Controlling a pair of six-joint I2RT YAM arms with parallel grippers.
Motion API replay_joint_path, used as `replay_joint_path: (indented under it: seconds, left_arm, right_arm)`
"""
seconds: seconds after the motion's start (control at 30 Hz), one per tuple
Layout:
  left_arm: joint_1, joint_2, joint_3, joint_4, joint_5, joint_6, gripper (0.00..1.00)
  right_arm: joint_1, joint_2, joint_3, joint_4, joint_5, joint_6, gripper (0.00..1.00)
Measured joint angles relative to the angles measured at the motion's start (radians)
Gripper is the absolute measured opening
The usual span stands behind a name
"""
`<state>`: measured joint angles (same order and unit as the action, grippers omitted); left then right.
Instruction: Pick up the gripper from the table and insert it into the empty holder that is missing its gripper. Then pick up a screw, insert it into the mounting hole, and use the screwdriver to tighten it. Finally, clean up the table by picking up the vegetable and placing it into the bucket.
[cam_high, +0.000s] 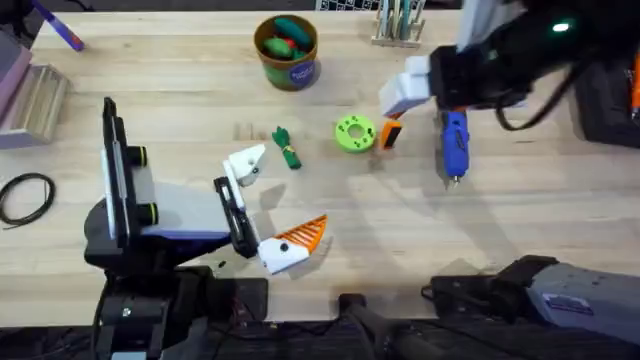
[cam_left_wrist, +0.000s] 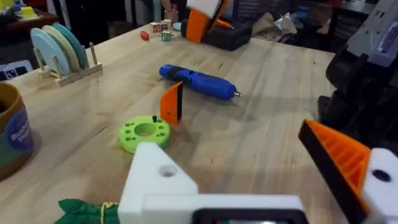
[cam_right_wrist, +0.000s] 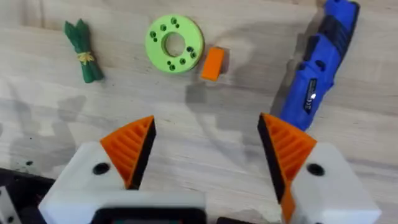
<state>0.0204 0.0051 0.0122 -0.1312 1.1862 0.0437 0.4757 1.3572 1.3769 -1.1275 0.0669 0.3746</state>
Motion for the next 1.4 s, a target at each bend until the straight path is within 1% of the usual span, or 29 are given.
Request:
replay_joint_path:
  seconds: [0.17, 0.4, 0.57, 0.67, 0.77, 0.87, 1.03, 1.13, 1.4]
  left_arm:
    - [0.000, 0.000, 0.000, 0.000, 0.000, 0.000, 0.986]
    - [0.000, 0.000, 0.000, 0.000, 0.000, 0.000, 0.986]
    - [0.000, 0.000, 0.000, 0.000, 0.000, 0.000, 0.986]
    - [0.000, 0.000, 0.000, 0.000, 0.000, 0.000, 0.986]
    - [0.000, 0.000, 0.000, 0.000, 0.000, 0.000, 0.986]
    - [0.000, 0.000, 0.000, 0.000, 0.000, 0.000, 0.986]
    - [0.000, 0.000, 0.000, 0.000, 0.000, 0.000, 0.986]
    - [0.000, 0.000, 0.000, 0.000, 0.000, 0.000, 0.986]
    - [0.000, 0.000, 0.000, 0.000, 0.000, 0.000, 0.986]
  right_arm:
    - [0.004, 0.081, 0.000, 0.019, 0.000, 0.003, 0.992]
    - [0.004, 0.197, 0.000, 0.033, 0.000, 0.123, 0.991]
    - [0.004, 0.261, 0.000, 0.053, 0.000, 0.168, 0.990]
    - [0.004, 0.281, 0.000, 0.062, 0.000, 0.178, 0.981]
    - [0.003, 0.294, 0.000, 0.077, 0.000, 0.179, 0.924]
    - [-0.008, 0.300, 0.000, 0.086, -0.001, 0.175, 0.901]
    - [-0.065, 0.302, 0.000, 0.086, -0.044, 0.144, 0.870]
    - [-0.087, 0.310, 0.000, 0.085, -0.060, 0.120, 0.868]
    - [-0.085, 0.357, 0.000, 0.088, -0.077, 0.081, 0.869]
